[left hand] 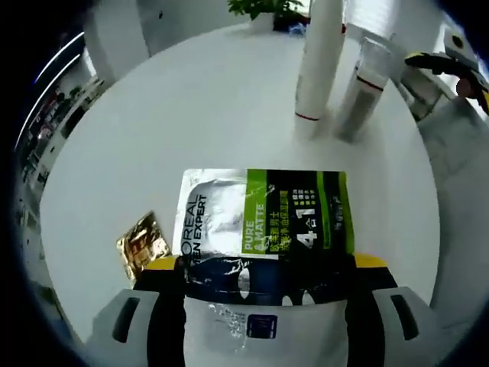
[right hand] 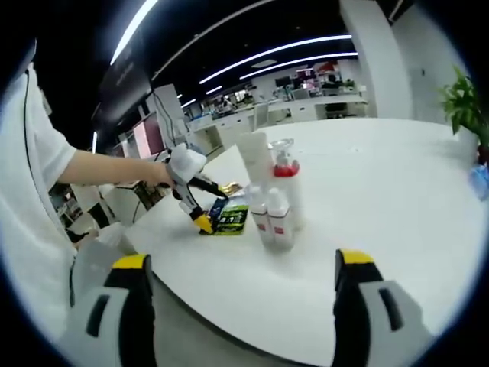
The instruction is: Arrange the skincare products in the storage area until every visible bottle or jar stands upright without overlapping.
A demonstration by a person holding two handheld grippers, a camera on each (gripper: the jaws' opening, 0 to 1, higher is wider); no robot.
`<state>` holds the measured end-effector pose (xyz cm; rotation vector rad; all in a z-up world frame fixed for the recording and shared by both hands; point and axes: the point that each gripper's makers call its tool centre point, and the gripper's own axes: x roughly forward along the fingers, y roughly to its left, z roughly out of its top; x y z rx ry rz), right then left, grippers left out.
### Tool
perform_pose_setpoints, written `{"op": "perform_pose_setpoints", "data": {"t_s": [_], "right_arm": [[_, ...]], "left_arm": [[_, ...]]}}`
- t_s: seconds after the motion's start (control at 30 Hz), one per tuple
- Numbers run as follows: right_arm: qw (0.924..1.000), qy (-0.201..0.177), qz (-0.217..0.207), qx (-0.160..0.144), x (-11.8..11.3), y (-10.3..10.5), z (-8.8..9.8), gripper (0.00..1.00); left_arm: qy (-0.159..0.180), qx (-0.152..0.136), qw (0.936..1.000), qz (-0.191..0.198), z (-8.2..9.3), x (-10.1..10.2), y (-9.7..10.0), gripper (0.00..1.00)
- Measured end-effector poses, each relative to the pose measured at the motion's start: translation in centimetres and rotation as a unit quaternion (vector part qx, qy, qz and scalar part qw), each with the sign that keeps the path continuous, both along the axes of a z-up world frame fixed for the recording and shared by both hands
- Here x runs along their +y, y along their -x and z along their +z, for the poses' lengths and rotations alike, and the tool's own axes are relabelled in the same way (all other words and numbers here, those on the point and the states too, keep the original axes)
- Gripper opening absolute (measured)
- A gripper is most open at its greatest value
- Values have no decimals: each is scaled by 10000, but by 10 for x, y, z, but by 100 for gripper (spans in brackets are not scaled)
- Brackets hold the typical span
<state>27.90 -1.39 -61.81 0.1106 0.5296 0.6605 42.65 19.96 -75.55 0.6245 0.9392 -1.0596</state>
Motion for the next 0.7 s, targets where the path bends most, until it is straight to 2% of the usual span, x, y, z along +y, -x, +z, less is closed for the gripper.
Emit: {"op": "perform_pose_setpoints", "data": {"t_s": [0.33,0.7], "right_arm": [[10000,9,14,24,1,0,-1,99],[10000,-3,4,32,-2,1,-1,99]], "left_arm": [[-83,29,9990,-429,0,2,0,85],[-56,-17,9990,-433,1,3,-2,83]]}}
